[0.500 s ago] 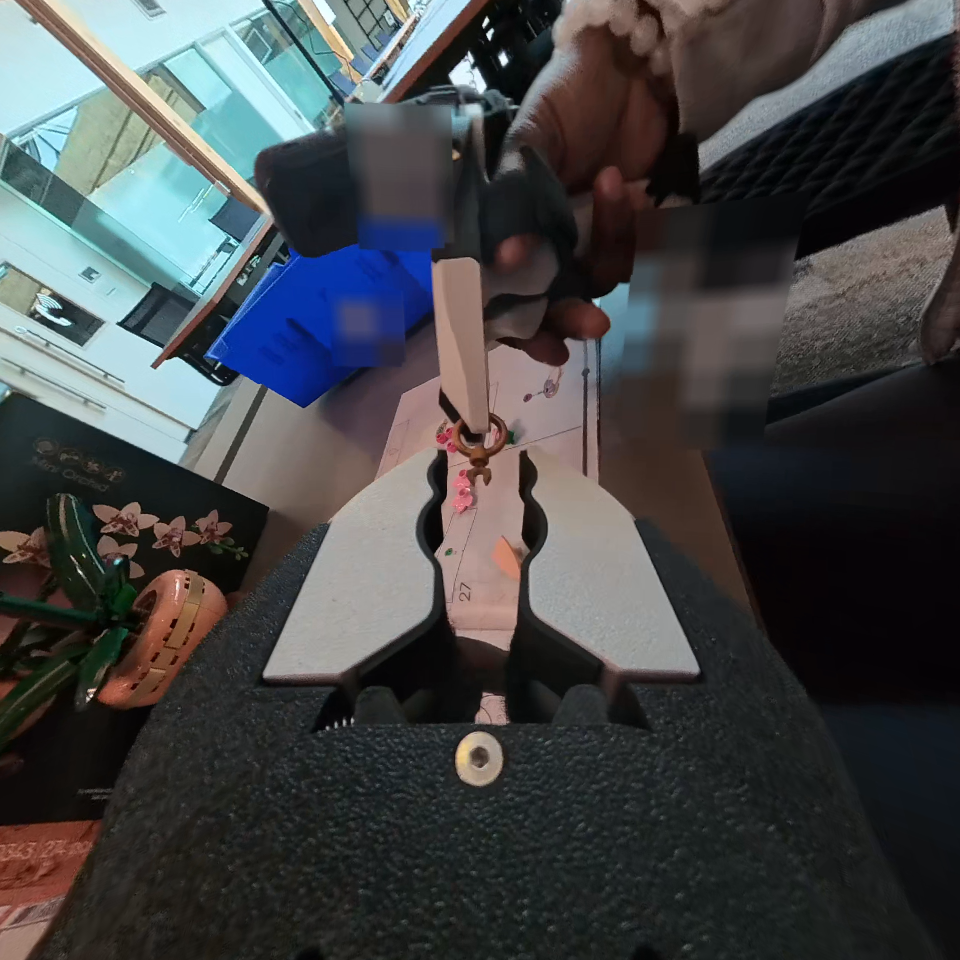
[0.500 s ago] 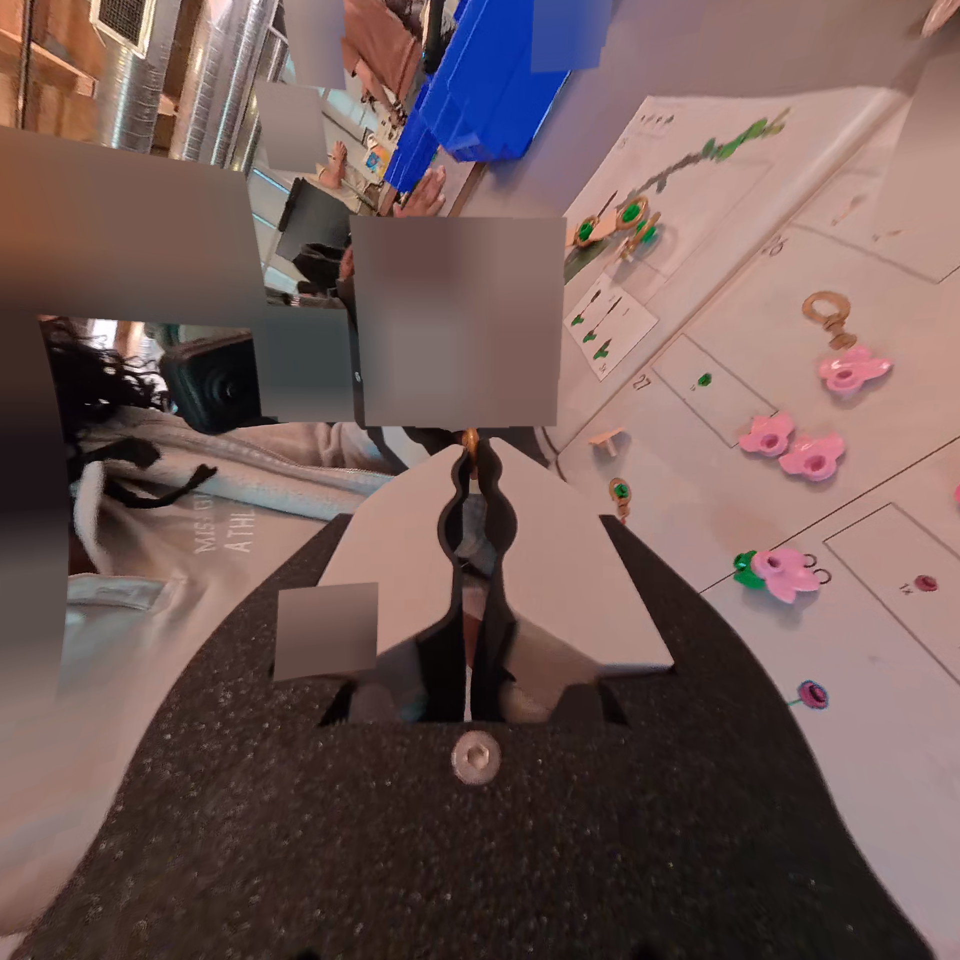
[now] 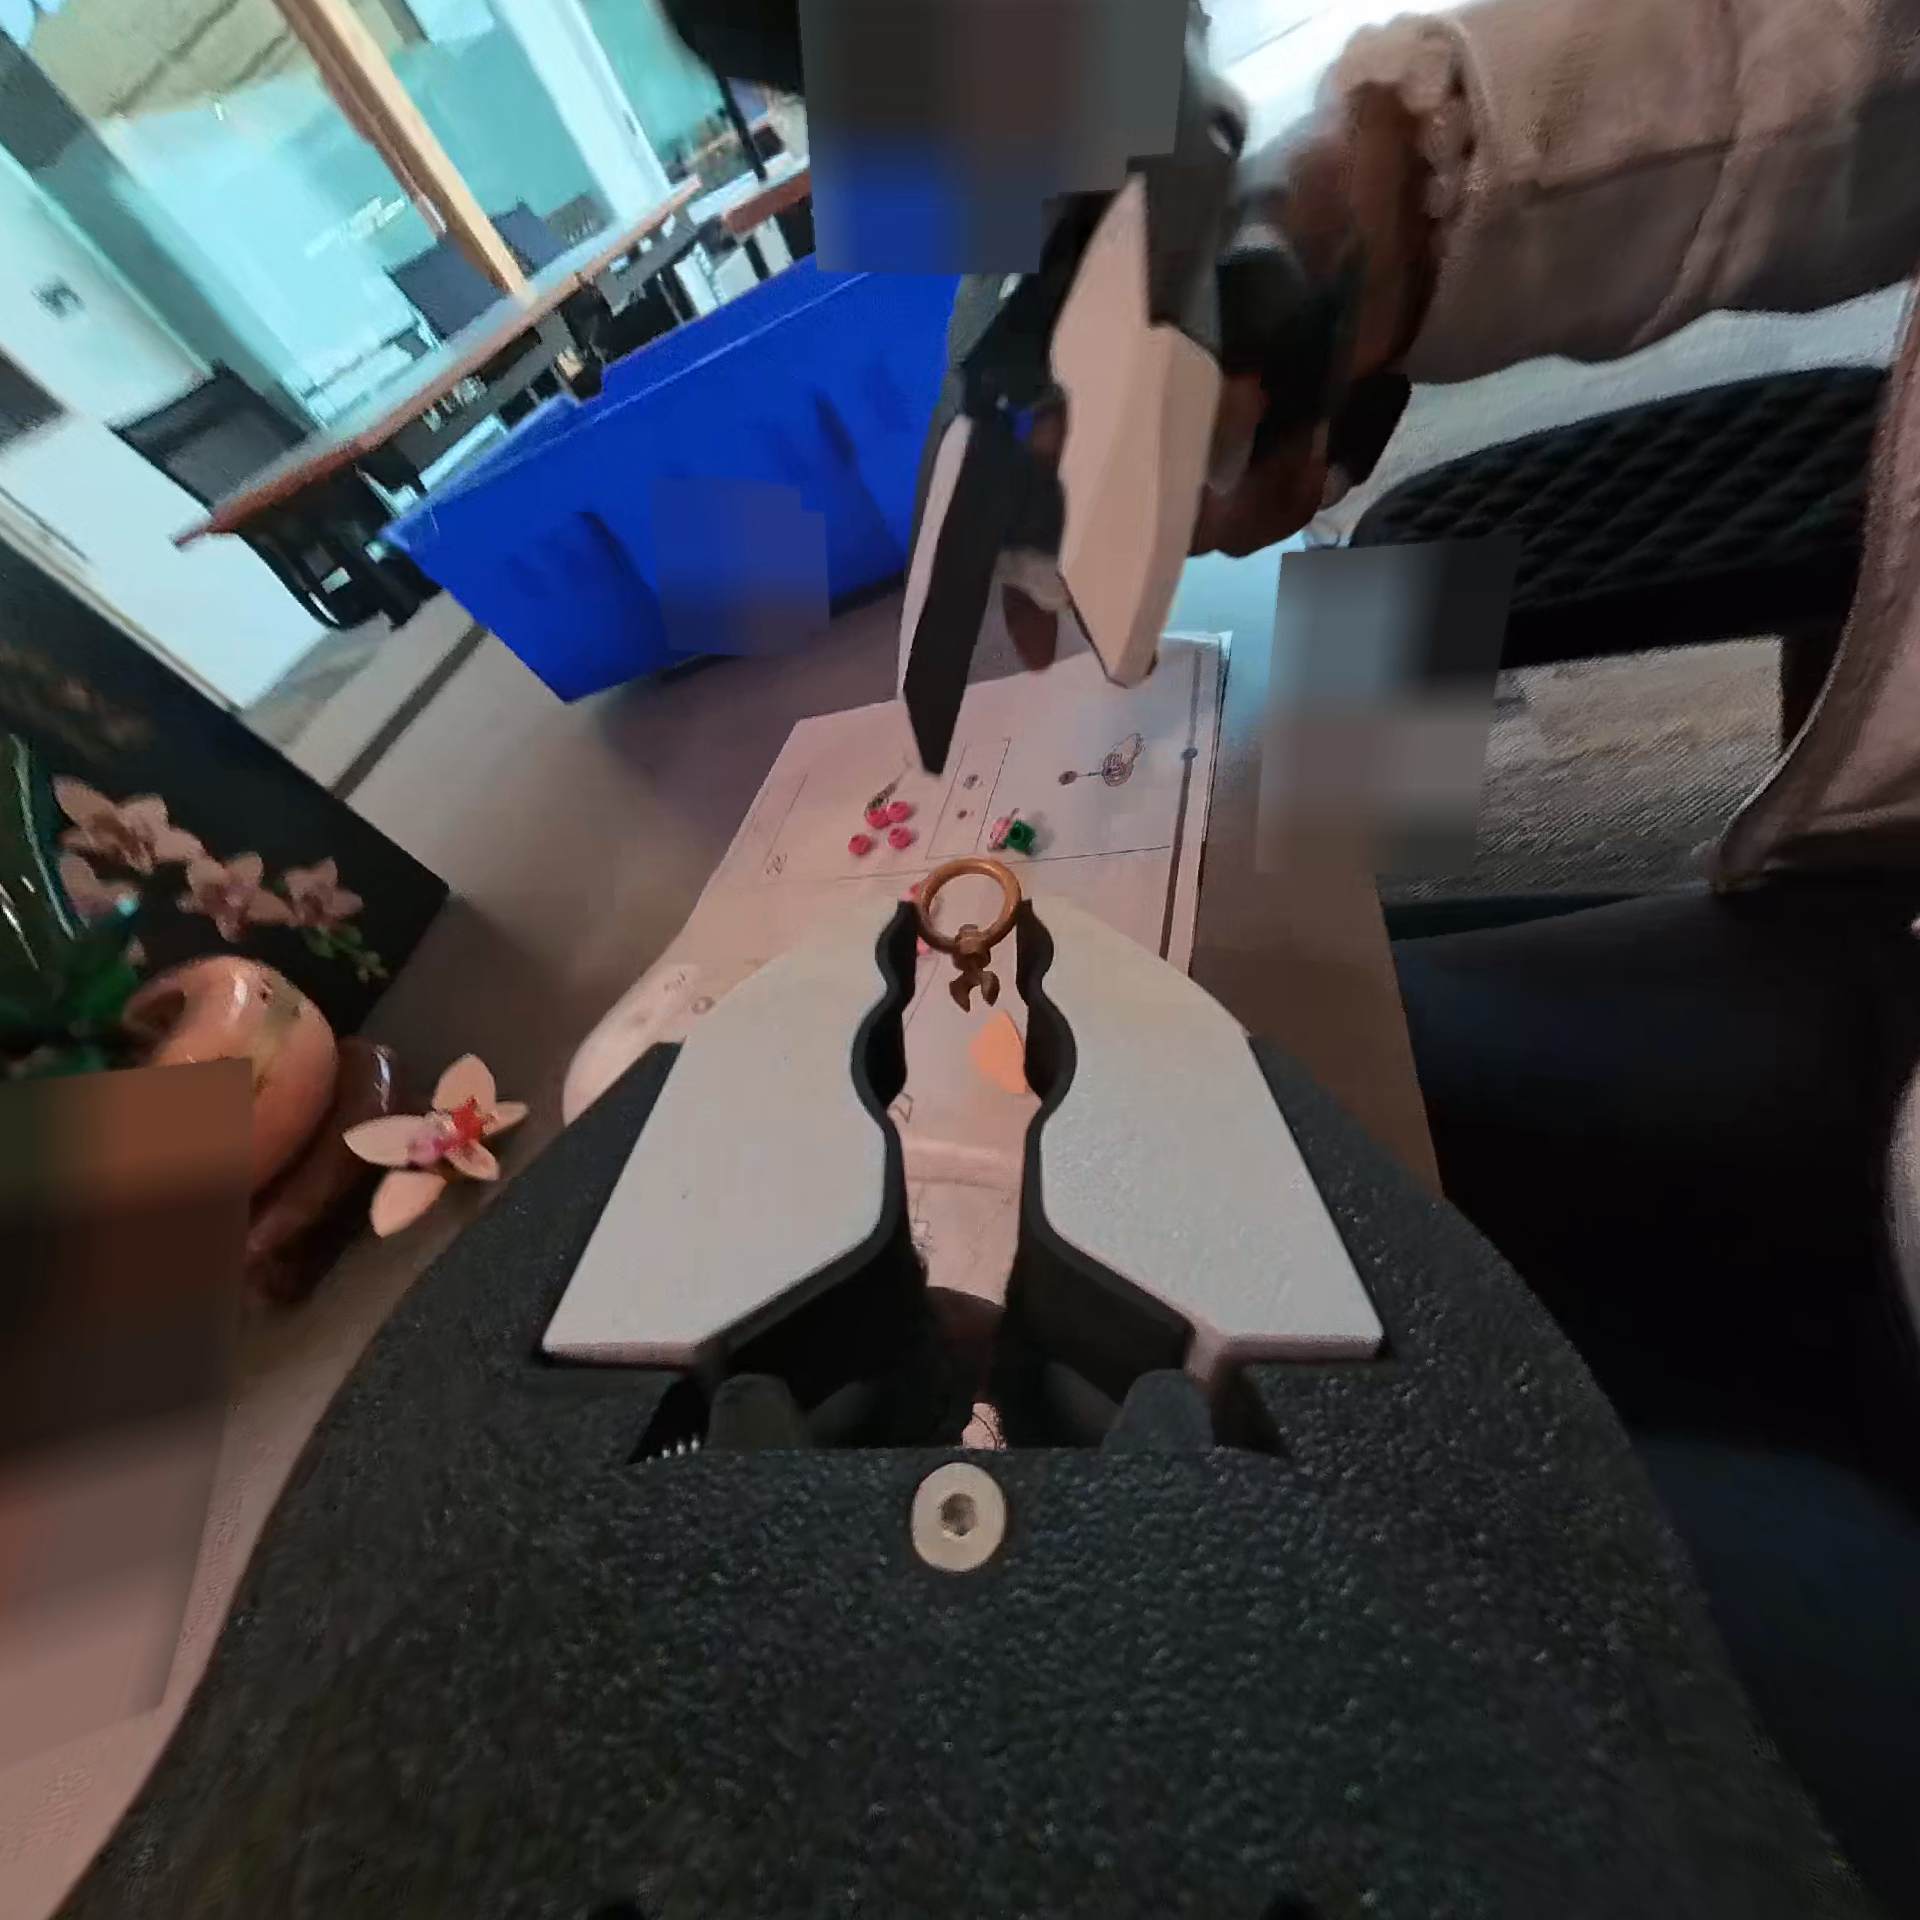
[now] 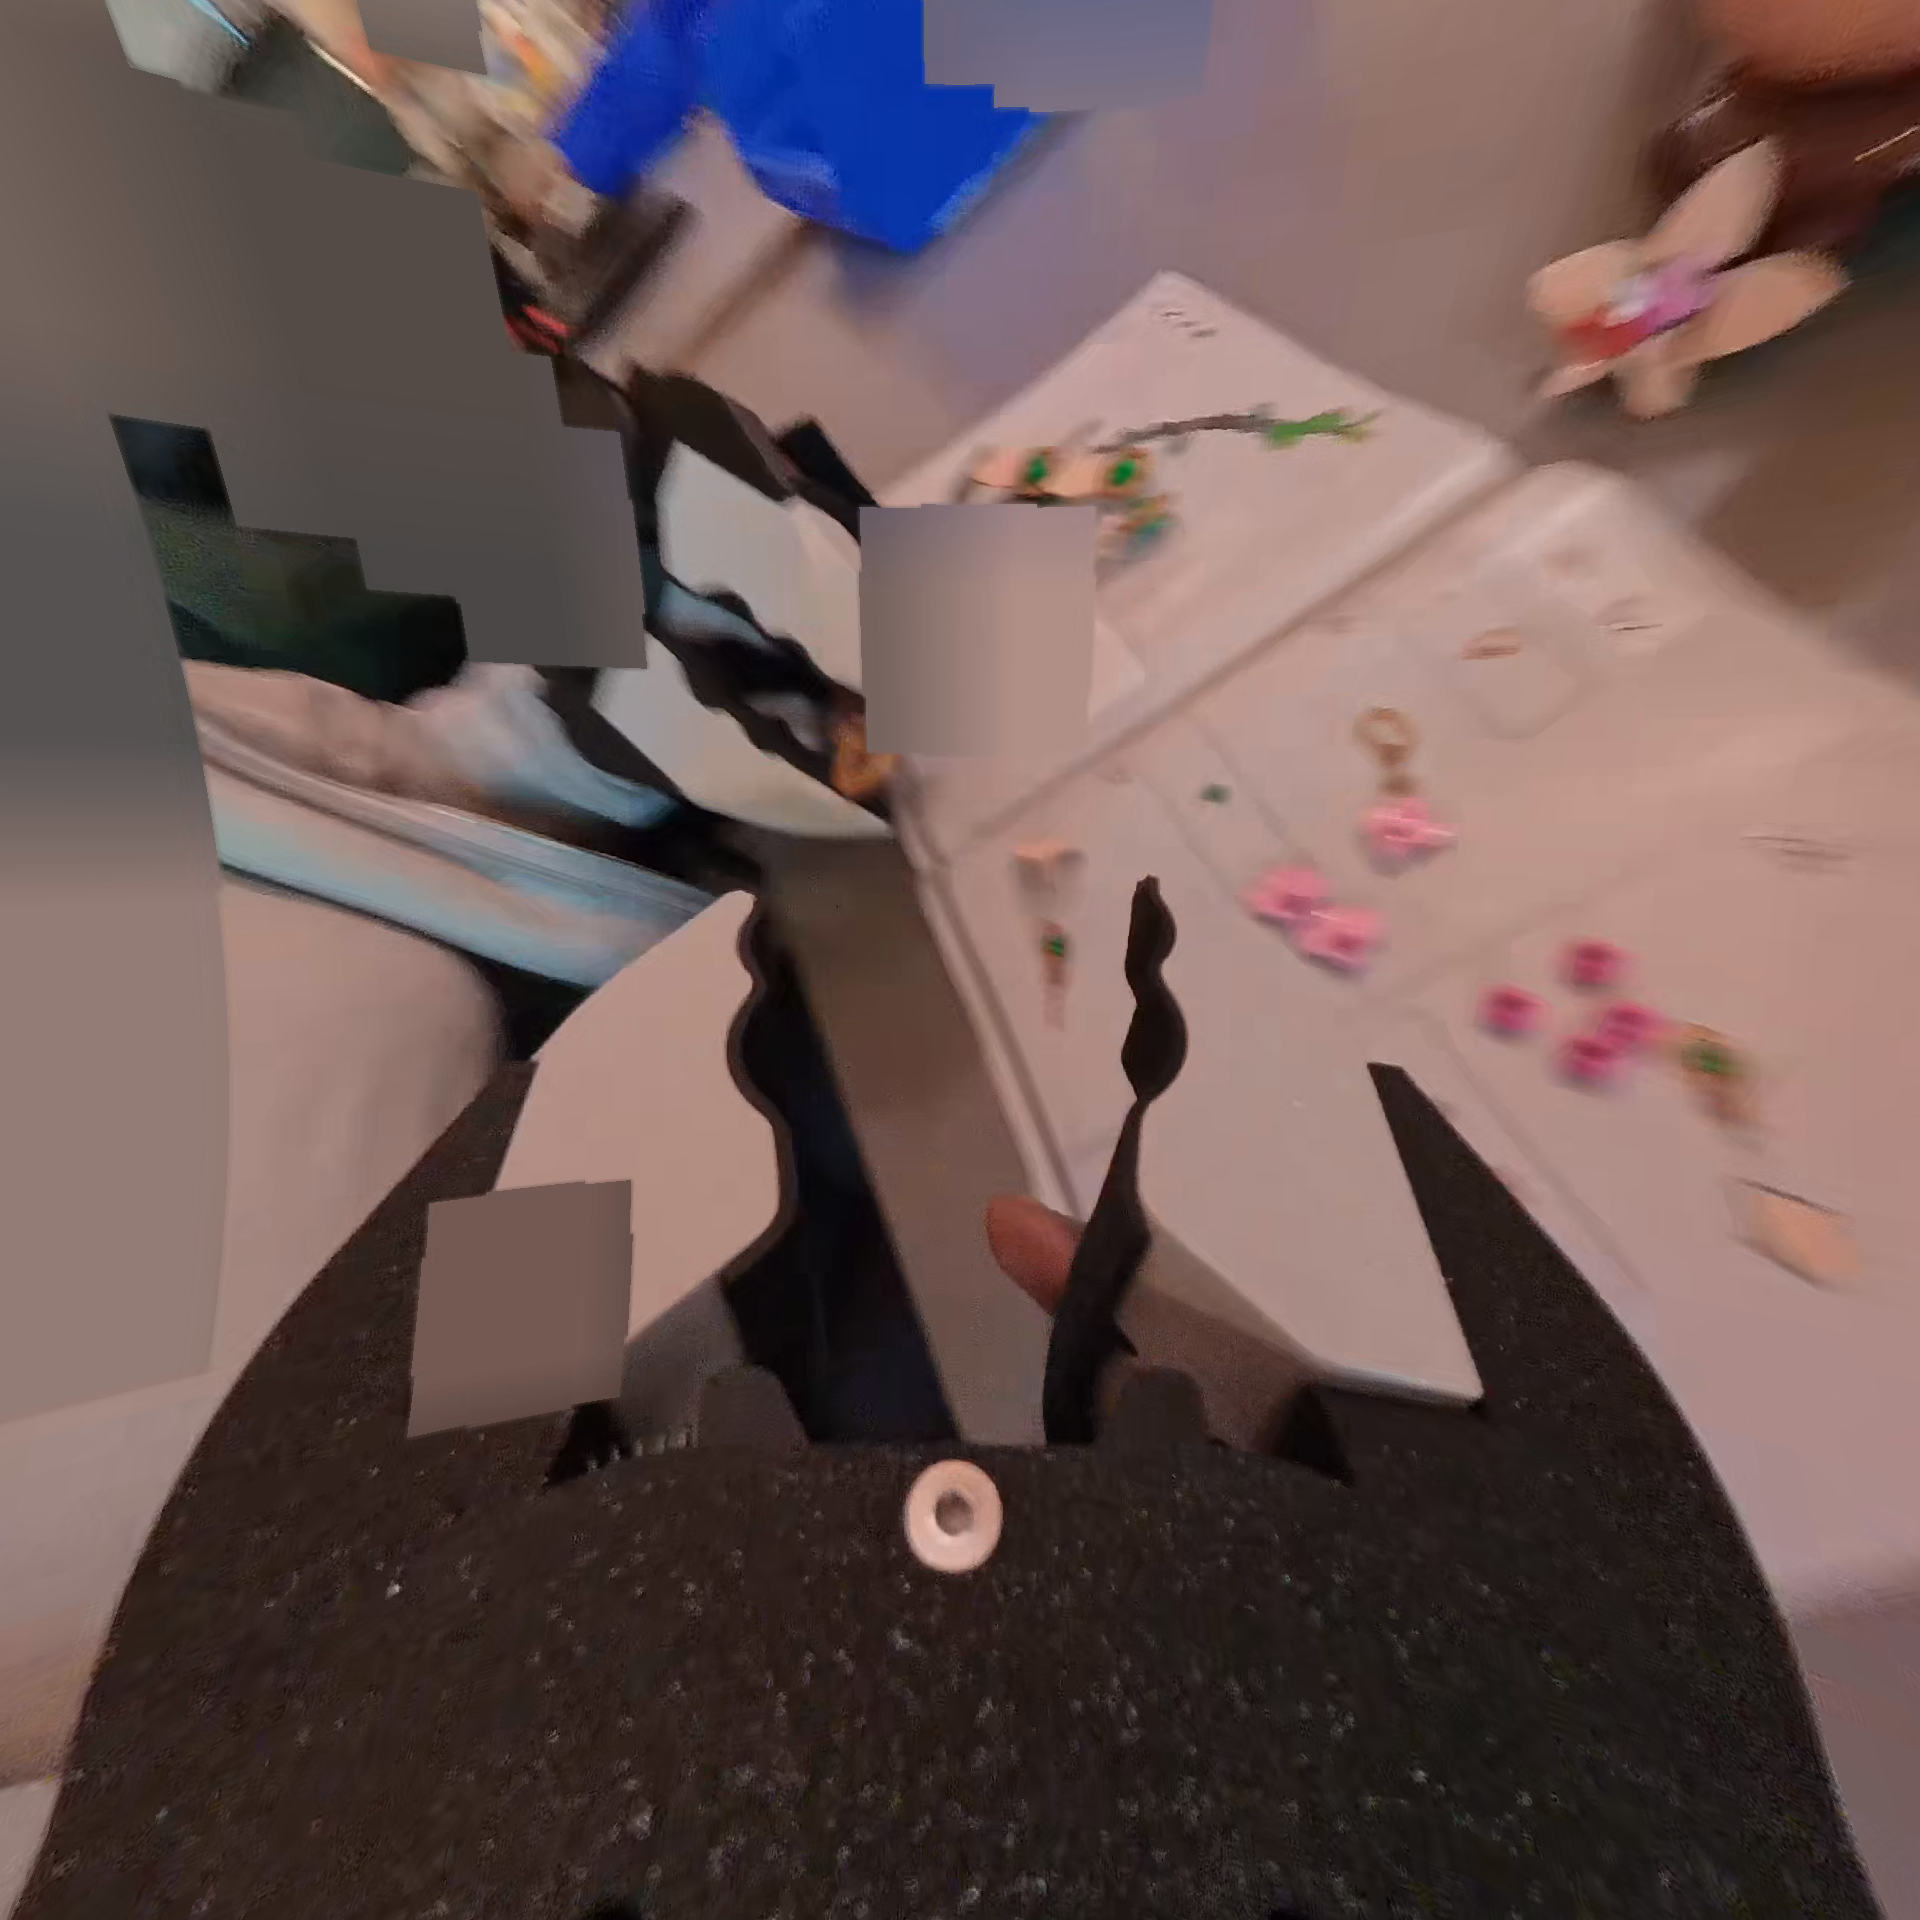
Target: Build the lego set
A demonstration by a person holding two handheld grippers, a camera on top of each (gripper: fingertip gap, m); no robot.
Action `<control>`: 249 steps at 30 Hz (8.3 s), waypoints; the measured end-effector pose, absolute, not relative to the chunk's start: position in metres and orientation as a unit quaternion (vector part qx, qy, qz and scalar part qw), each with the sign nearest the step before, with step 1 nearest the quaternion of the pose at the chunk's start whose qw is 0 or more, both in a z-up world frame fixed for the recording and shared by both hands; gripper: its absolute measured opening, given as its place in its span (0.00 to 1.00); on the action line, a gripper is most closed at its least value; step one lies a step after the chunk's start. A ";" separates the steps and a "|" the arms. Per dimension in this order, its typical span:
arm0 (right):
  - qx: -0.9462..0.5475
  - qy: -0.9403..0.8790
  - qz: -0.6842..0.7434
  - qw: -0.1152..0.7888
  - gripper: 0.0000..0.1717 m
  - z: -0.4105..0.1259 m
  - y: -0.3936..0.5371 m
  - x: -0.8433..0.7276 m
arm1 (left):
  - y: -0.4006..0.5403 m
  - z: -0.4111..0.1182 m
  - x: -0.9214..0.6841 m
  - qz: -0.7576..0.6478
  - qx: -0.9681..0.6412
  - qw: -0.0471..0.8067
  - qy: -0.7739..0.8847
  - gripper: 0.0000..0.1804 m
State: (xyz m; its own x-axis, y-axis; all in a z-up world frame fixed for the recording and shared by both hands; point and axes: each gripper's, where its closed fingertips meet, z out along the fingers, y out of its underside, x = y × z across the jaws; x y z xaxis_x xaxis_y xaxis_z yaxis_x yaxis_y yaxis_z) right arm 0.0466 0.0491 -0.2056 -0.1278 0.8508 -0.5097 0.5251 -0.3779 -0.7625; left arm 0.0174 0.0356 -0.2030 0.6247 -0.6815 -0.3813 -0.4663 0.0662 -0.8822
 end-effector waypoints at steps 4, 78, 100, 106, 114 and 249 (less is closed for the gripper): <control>-0.675 -0.580 0.387 0.240 0.14 -0.228 0.080 0.074 | 0.035 -0.204 0.009 -0.150 -0.706 0.576 0.385 0.10; -0.551 -0.735 0.271 0.287 0.01 -0.259 0.080 0.055 | 0.037 -0.241 0.017 -0.094 -0.756 0.478 0.436 0.10; -0.627 -0.676 0.286 0.261 0.08 -0.247 0.089 0.048 | 0.036 -0.244 0.018 -0.087 -0.758 0.470 0.444 0.10; -0.655 -0.614 0.268 0.350 0.14 -0.254 0.079 0.056 | 0.036 -0.246 0.018 -0.080 -0.758 0.465 0.449 0.10; -0.690 -0.586 0.282 0.318 0.16 -0.262 0.080 0.050 | 0.037 -0.248 0.018 -0.071 -0.759 0.463 0.452 0.10; -0.534 -0.756 0.308 0.218 0.06 -0.258 0.076 0.065 | 0.065 -0.263 0.061 -0.159 -0.785 0.342 0.492 0.05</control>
